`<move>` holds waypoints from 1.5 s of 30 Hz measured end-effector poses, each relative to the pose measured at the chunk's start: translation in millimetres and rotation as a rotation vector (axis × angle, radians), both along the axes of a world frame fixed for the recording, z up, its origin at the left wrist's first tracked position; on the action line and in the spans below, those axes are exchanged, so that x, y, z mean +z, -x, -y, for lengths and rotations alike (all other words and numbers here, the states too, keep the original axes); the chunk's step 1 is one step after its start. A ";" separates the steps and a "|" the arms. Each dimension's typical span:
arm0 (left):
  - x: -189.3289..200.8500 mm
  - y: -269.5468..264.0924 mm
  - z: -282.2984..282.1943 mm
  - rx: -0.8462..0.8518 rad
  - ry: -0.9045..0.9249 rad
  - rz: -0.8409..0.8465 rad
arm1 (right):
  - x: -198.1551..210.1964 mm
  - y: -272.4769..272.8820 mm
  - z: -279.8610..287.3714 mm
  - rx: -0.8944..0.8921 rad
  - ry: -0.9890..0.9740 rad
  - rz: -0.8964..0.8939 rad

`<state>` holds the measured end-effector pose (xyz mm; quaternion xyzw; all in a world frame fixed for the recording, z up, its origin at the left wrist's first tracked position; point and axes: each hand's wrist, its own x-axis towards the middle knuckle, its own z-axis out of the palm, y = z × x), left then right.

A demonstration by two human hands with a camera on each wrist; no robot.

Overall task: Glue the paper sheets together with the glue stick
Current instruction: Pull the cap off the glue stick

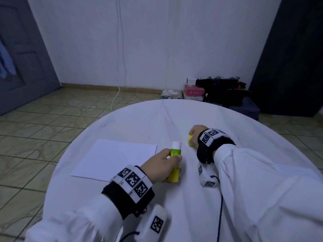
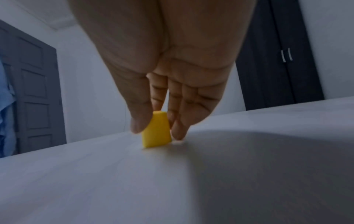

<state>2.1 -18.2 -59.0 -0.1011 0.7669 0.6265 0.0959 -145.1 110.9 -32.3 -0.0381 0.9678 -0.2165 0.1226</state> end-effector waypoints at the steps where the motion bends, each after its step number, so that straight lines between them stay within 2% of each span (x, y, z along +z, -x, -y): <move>1: -0.2 0.3 -0.4 0.005 0.009 -0.005 | 1.7 -2.4 -1.3 -0.010 0.013 -0.006; 4: 6.8 -5.1 -6.1 0.008 0.061 -0.061 | 3.8 -22.1 -10.4 -0.058 0.135 0.017; 10: 27.1 -20.2 -26.8 0.048 0.122 -0.180 | 7.4 -109.6 -43.1 -0.007 0.666 0.153; 13: 35.7 -28.6 -41.1 0.112 -0.159 -0.210 | 4.7 -147.8 -57.5 0.051 0.834 0.214; 16: 44.6 -38.4 -54.1 0.131 -0.472 -0.195 | 0.5 -163.6 -69.7 -0.029 1.048 0.178; 20: 51.3 -48.2 -63.3 0.111 -0.701 -0.207 | 2.0 -180.5 -77.9 -0.103 1.411 0.245; 23: 54.0 -51.5 -68.1 0.086 -0.752 -0.222 | 2.0 -189.5 -79.4 -0.133 1.567 0.284; 27: 55.8 -54.9 -67.2 0.076 -0.801 -0.242 | 5.6 -199.1 -75.5 -0.184 1.636 0.412; 30: 55.6 -57.6 -65.4 0.063 -0.832 -0.248 | 8.7 -203.1 -73.3 -0.215 1.536 0.523; 33: 54.7 -57.3 -63.5 0.076 -0.807 -0.254 | 7.7 -204.6 -68.8 -0.222 1.488 0.493; 37: 54.9 -53.3 -56.1 0.129 -0.811 -0.257 | 4.9 -203.9 -62.0 -0.187 1.585 0.301; 39: 56.4 -53.1 -53.6 0.122 -0.829 -0.258 | 3.0 -203.3 -59.4 -0.181 1.606 0.277; 41: 57.9 -53.7 -53.1 0.118 -0.834 -0.259 | 4.4 -204.6 -55.3 -0.198 1.610 0.318; 45: 58.8 -55.1 -52.6 0.120 -0.835 -0.258 | 8.9 -204.2 -51.3 -0.232 1.497 0.457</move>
